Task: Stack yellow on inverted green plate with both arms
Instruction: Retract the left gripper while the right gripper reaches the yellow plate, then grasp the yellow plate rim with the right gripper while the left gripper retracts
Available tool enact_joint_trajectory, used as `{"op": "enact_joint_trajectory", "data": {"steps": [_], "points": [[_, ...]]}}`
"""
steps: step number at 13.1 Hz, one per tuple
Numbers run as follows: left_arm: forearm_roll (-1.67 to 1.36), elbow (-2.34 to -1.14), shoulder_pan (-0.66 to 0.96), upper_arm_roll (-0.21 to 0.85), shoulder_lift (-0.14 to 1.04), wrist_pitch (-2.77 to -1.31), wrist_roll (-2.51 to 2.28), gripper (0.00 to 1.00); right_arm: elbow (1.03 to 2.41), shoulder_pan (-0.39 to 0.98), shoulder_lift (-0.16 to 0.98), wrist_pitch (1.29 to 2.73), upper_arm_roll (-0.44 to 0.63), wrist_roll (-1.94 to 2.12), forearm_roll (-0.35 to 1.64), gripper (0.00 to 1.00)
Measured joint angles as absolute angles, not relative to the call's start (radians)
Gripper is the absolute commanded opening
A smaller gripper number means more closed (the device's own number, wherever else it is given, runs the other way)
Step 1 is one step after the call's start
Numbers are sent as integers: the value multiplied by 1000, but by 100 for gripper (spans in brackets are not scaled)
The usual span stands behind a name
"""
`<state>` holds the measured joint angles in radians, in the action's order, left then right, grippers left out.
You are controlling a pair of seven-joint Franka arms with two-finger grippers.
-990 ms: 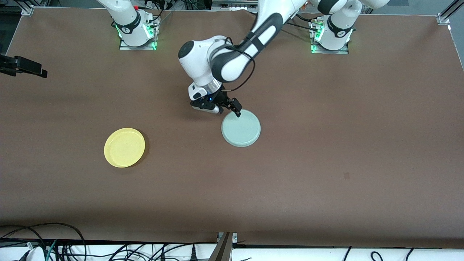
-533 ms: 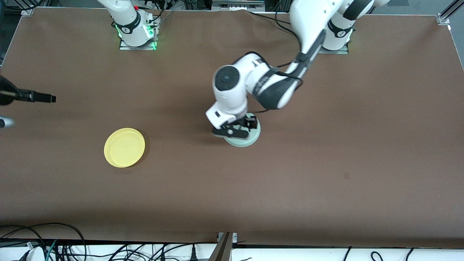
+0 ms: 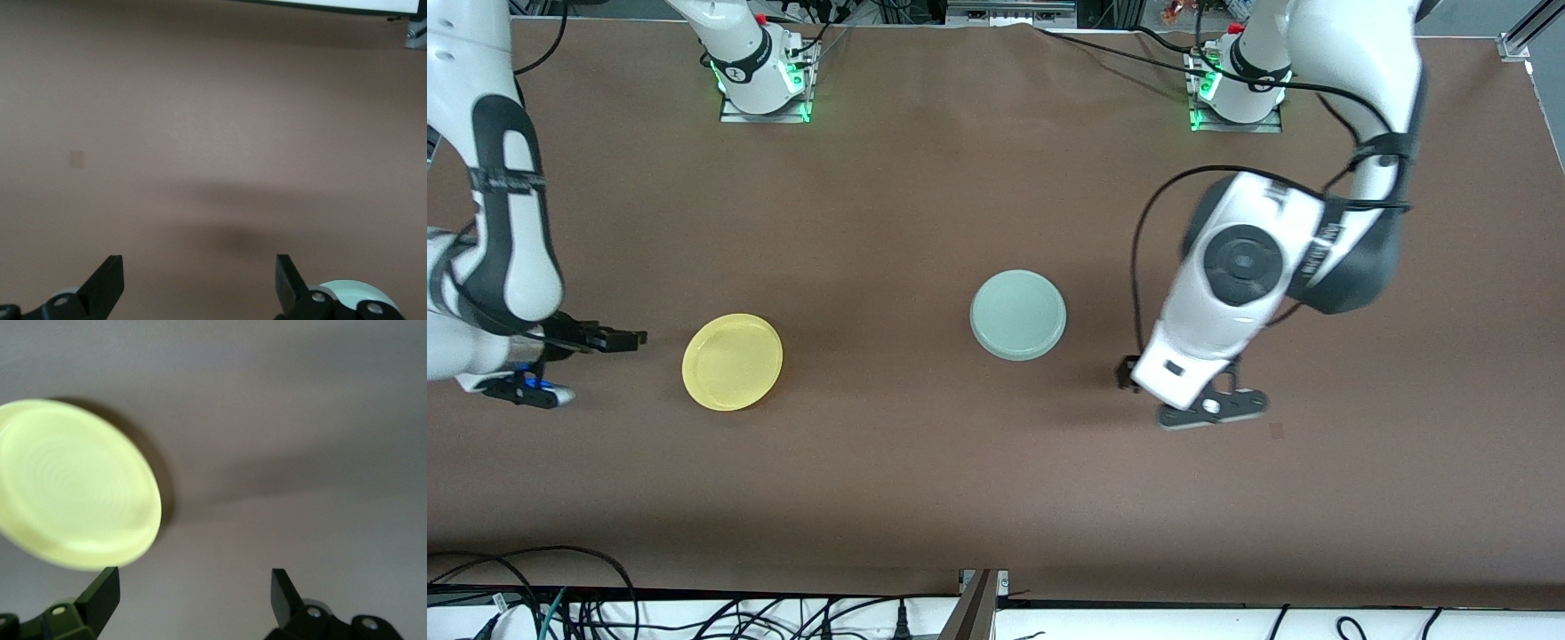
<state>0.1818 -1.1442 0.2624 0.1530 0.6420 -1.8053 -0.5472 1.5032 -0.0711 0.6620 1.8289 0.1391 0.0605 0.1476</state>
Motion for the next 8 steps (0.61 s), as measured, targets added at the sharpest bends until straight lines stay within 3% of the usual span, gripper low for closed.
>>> {"op": "enact_joint_trajectory", "data": {"steps": [7, 8], "points": [[89, -1158, 43, 163, 496, -1586, -81, 100, 1687, -67, 668, 2162, 68, 61, 151, 98], [73, -1160, -5, 162, 480, -1570, -13, 100, 1712, -67, 666, 2198, 62, 60, 151, 72]]}}
